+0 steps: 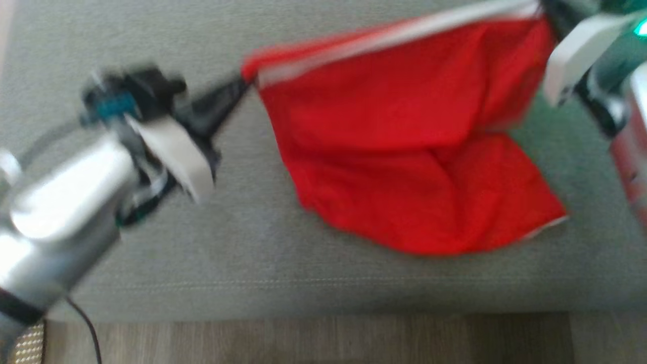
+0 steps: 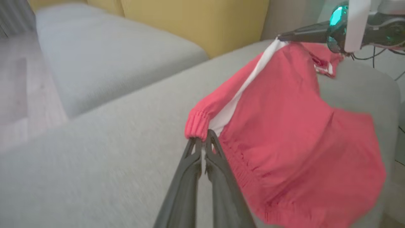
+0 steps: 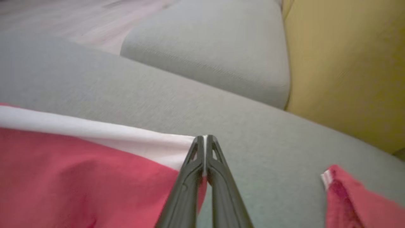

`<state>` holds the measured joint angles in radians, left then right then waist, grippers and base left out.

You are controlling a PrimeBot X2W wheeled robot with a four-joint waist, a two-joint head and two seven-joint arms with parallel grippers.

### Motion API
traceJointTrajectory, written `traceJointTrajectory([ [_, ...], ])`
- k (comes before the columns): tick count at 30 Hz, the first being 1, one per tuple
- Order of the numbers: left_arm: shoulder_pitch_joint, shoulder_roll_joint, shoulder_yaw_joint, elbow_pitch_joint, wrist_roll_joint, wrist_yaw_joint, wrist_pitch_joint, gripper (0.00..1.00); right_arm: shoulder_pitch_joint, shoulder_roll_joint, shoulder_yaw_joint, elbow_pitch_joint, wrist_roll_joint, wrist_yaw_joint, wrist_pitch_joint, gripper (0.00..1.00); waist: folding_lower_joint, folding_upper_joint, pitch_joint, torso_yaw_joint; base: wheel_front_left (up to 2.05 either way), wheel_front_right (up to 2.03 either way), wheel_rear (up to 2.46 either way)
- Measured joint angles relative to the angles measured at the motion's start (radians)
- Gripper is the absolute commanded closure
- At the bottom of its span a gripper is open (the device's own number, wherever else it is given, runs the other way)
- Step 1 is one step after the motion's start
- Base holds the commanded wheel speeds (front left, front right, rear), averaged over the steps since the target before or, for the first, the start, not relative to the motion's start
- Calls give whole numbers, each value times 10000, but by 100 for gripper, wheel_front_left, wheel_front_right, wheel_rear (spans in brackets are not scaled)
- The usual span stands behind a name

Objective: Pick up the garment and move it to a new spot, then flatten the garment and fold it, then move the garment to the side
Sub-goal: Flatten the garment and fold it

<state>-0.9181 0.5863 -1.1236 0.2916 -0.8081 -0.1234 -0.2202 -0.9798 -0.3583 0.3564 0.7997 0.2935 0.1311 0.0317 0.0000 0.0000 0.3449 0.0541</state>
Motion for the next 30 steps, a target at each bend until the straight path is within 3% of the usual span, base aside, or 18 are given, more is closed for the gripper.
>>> traceJointTrajectory([
  [6,-2685,-261,639,502,953,21,-33,100,-1773,-299,-378,-393,-159,0,-502,100,0,0,359,-470,0,0,0],
  [13,-6219,-1139,1547,2019,3158,834,-364,100,-4596,-290,-1831,-470,-1505,0,-2286,100,2,0,1238,-979,0,0,0],
  [17,-7305,-1409,2360,1551,4493,1269,-372,100,-5629,-232,-2809,-849,-2383,0,-2750,100,0,0,1819,-1185,0,0,0],
  [20,-7281,-1442,2855,1011,4895,1250,-403,100,-5677,-65,-3308,-1273,-2698,0,-2847,100,1,0,2226,-1294,0,0,0],
  [23,-6269,-1402,2953,529,5195,844,-408,100,-4939,198,-3444,-1724,-2853,0,-2872,100,2,0,2494,-1386,0,0,0],
  [27,-4518,-1317,2767,173,5563,587,-408,100,-3119,499,-3419,-2217,-2826,0,-2872,100,2,0,2533,-1467,0,0,0],
  [30,-2896,-1147,2435,-418,6008,430,-407,100,-834,550,-3419,-2702,-2579,0,-2871,100,0,0,2464,-1476,0,0,0],
])
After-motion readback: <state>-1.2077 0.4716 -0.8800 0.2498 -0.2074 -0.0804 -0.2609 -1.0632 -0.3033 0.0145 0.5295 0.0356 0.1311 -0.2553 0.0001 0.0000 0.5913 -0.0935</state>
